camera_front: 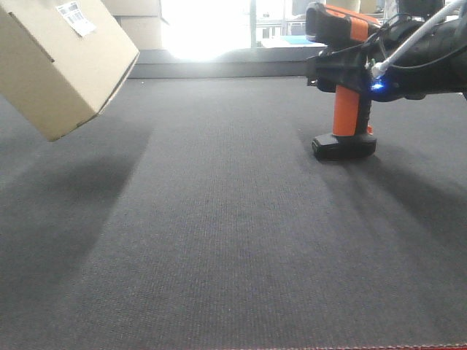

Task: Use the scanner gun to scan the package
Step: 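Lower the scanner gun back onto the table with the right gripper, then open the right gripper off the scanner gun and lower the box with the left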

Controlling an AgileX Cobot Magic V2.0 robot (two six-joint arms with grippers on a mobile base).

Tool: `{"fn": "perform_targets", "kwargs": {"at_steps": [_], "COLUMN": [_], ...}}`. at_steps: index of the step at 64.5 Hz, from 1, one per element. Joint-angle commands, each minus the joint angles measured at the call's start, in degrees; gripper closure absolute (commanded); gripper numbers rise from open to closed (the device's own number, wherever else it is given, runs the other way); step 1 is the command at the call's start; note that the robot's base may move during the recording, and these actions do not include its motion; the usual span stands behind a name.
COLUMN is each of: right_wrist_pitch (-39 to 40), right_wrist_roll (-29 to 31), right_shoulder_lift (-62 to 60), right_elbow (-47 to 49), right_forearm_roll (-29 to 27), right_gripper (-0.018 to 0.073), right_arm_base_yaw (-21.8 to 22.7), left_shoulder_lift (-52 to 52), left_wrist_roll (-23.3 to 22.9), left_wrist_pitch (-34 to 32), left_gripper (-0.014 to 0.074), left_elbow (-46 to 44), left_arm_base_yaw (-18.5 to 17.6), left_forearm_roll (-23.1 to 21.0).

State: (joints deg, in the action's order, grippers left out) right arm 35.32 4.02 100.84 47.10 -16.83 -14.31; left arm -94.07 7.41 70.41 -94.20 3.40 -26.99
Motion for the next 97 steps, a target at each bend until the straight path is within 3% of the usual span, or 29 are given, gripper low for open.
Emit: {"fn": "perform_targets", "kwargs": {"at_steps": [1,28,47,69,97], "right_wrist_pitch": [-1.06,-8.73,-10.08,-11.98,-19.67], "right_wrist_roll": [0.54,0.54,0.54,0.54,0.54], "right_shoulder_lift": [-0.85,-5.48,-6.26,-6.26,-6.37], "right_elbow": [0.26,0.26,0.15,0.15,0.15], "right_forearm_roll": [0.42,0.42,0.42,0.42,0.42], "right_gripper": [0.0125,0.0125,0.0125,0.0125,0.0125], "right_arm_base_yaw": [0.03,0.03,0.03,3.86,3.76], "left_shoulder_lift": [0.73,0.73,0.73,0.73,0.73], "left_wrist_roll": [0.18,0.18,0.18,0.18,0.18], "left_wrist_pitch": [-0.44,-0.44,-0.44,-0.44,-0.44], "left_gripper": [0.0707,0.0707,0.0707,0.0707,0.0707], "left_elbow": [-0.36,-0.36,-0.36,-0.36,-0.36], "left_arm_base_yaw": [-0.12,-0.12,-0.12,-0.12,-0.12], "left_forearm_roll": [-1.33,-1.33,-1.33,-1.33,-1.33]}}
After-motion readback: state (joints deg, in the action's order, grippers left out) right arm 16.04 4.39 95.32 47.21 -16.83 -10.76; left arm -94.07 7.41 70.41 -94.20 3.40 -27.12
